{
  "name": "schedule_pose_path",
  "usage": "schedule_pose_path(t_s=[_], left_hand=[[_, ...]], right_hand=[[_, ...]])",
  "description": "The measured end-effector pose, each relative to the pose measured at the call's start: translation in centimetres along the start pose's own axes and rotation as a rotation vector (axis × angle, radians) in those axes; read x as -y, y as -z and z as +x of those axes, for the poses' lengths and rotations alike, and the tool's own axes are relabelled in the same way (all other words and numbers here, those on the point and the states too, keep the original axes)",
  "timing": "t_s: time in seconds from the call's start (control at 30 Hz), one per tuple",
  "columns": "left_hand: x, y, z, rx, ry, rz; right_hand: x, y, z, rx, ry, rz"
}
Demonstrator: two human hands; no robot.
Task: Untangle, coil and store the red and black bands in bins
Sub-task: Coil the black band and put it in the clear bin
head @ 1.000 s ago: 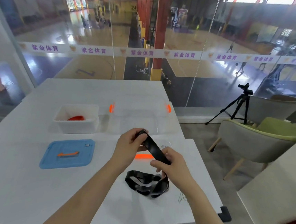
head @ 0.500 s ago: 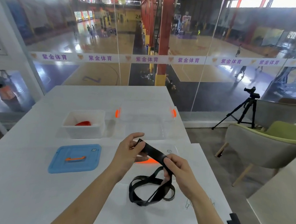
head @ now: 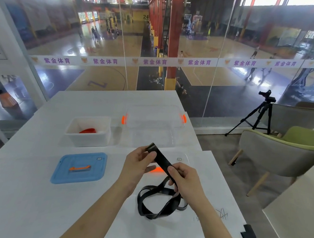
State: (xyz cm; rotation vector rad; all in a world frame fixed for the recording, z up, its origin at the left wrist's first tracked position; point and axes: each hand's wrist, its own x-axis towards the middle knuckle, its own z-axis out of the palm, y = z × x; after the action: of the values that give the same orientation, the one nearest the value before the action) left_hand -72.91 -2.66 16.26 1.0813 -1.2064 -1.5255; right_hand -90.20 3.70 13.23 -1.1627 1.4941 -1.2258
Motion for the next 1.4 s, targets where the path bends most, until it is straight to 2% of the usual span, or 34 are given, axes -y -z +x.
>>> schedule_pose_path(t_s=[0.2,0.43,0.6,0.77,0.87,1.17,1.27,1.33,1.4], left_hand=[[-0.8,-0.1,0.6,-0.111,-0.067,-0.075],[-1.1,0.6,0.5,-0.249,-0.178,-0.074],[0.0,0.9,-0.3,-0.24,-0.335,0.237],[2.2,1.7,0.1,-0.191,-0.754,0.722],[3.2,1.7,0.1,-0.182,-0.832,0.782],[3.8,1.4,-0.3,-0.164,-0.844,0.792],[3.9,1.1,-0.7,-0.098,-0.826,0.789],[3.7,0.6,-1.1,-0.066,-0.714,0.704],[3.2,0.3,-1.4,-0.069,-0.527,0.564]], right_hand=[[-1.0,0.1,-1.0,0.216,-0.015,0.183],[-3.3,0.4,-0.8,0.274,-0.071,0.177],[-2.2,-0.1,-0.4,0.103,-0.114,0.155],[-0.3,-1.0,-0.3,0.051,-0.069,0.165],[0.8,-1.5,-0.5,0.016,-0.016,0.101],[1.9,-1.9,-1.0,0.007,0.022,0.103],[1.7,-1.9,-0.8,-0.052,0.028,0.134],[1.3,-1.7,-0.6,-0.101,0.054,0.1],[0.7,-1.5,-0.4,-0.108,0.098,0.027]])
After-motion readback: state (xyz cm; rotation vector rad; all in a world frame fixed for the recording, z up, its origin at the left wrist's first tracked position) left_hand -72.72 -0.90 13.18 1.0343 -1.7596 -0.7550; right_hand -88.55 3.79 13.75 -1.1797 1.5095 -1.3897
